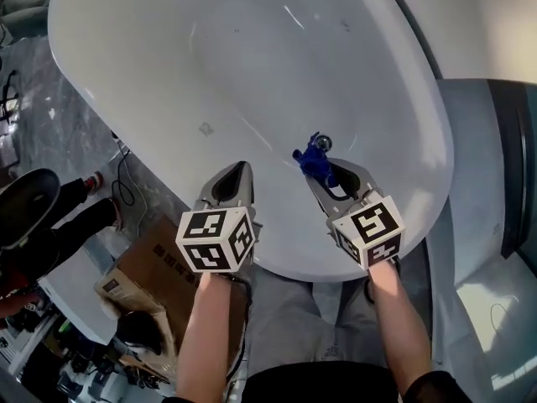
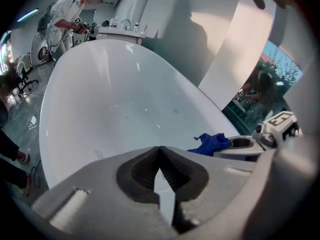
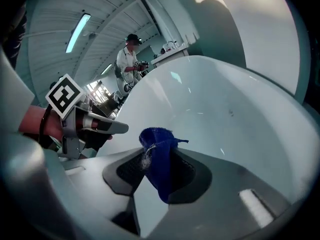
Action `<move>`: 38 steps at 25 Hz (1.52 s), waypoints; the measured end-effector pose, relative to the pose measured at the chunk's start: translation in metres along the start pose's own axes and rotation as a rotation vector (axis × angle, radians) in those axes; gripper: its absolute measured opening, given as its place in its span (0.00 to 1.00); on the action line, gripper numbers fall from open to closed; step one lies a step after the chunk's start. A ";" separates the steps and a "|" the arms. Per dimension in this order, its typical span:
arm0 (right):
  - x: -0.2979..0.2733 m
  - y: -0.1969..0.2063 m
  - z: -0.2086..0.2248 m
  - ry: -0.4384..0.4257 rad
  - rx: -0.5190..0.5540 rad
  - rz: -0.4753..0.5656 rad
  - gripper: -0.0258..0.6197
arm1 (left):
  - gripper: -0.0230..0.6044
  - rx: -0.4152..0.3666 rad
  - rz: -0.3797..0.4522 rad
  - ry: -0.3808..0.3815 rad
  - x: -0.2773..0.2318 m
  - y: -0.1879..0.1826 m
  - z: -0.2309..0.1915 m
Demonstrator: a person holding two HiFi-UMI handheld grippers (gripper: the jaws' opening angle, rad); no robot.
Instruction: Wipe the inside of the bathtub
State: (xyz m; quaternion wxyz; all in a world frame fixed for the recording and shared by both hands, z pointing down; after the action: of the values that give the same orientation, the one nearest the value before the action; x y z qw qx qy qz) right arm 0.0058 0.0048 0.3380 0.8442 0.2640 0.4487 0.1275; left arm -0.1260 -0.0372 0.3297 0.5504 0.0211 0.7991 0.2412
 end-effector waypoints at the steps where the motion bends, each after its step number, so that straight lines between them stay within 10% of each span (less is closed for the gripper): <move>1: -0.010 0.004 0.004 -0.001 0.002 -0.003 0.24 | 0.04 -0.003 -0.008 0.000 -0.010 0.002 -0.004; 38: -0.249 0.245 0.050 -0.151 -0.179 -0.387 0.24 | 0.04 -0.120 -0.292 0.089 -0.182 0.100 -0.045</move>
State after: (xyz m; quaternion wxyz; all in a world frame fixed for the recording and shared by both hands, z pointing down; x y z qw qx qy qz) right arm -0.0884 0.0786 0.6700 0.9041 0.1060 0.4137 -0.0177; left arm -0.1175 -0.0198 0.5413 0.5440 -0.1388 0.8013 0.2065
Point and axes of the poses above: the fingertips, and each gripper's own axes: x backward along the fingers, z to its right, y out of its underside, the point moved 2 cm from there along x, backward along the fingers, and after that the axes turned 5 degrees about -z, right-handed, at the moved point
